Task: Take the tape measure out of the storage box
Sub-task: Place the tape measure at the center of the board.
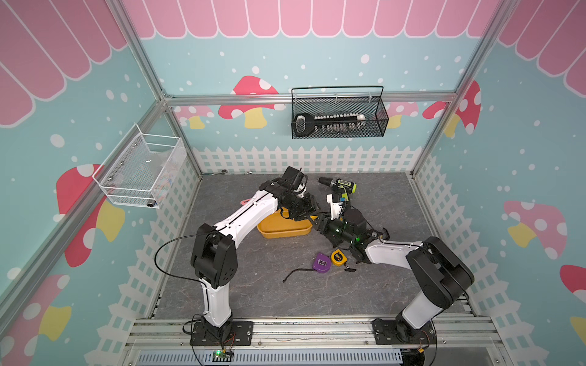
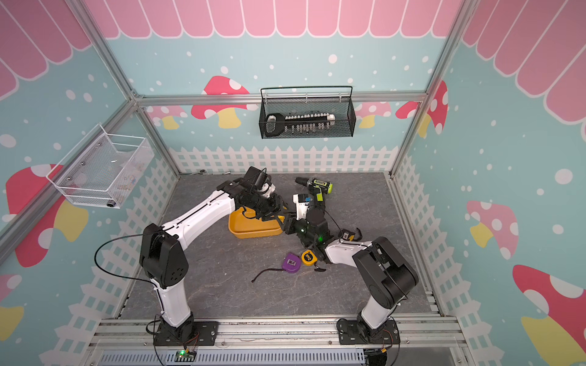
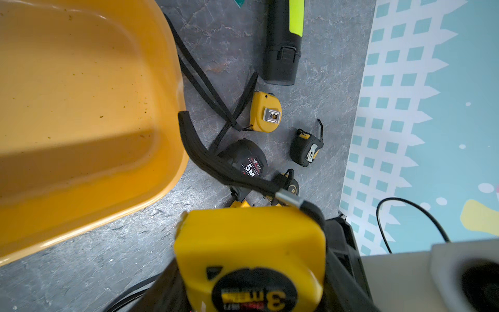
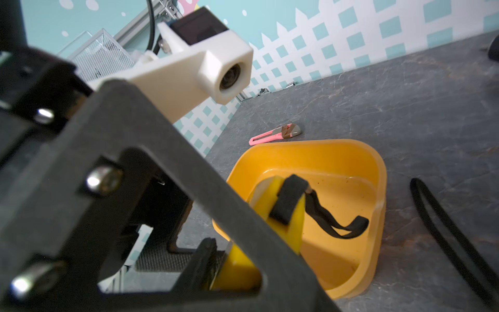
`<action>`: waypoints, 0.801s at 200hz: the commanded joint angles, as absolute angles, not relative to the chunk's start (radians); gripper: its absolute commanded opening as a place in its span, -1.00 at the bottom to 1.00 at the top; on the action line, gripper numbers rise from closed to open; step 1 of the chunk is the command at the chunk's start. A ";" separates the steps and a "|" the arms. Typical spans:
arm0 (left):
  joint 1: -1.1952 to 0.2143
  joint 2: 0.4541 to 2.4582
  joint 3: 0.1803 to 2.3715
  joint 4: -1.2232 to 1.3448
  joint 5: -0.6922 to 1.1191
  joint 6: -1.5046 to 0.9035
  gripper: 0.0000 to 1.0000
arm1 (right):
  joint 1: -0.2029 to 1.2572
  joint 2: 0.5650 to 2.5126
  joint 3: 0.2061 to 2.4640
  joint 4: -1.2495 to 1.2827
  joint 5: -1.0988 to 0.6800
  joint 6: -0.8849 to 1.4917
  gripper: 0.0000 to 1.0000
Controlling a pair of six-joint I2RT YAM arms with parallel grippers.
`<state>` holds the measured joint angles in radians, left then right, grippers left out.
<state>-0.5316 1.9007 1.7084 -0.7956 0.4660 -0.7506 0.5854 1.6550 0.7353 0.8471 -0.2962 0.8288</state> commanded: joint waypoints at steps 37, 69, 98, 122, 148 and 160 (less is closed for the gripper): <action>-0.527 1.841 1.719 -0.811 0.446 -0.688 0.78 | 0.578 1.598 0.711 0.855 -0.301 0.802 -0.65; -0.477 1.826 1.777 -0.925 0.267 -0.569 0.97 | 0.505 1.476 0.669 0.618 -0.438 0.784 -0.67; -0.428 1.815 1.782 -0.993 0.100 -0.472 0.98 | 0.443 1.424 0.745 0.159 -0.596 0.625 -0.67; -0.387 1.810 1.763 -1.004 0.029 -0.430 0.98 | 0.442 1.507 0.806 -0.013 -0.716 0.553 -0.64; -0.367 1.809 1.744 -1.004 -0.039 -0.399 0.97 | 0.452 1.645 0.844 -0.008 -0.780 0.568 -0.63; -0.354 1.805 1.730 -1.003 -0.051 -0.396 0.98 | 0.461 1.694 0.866 -0.012 -0.778 0.568 -0.63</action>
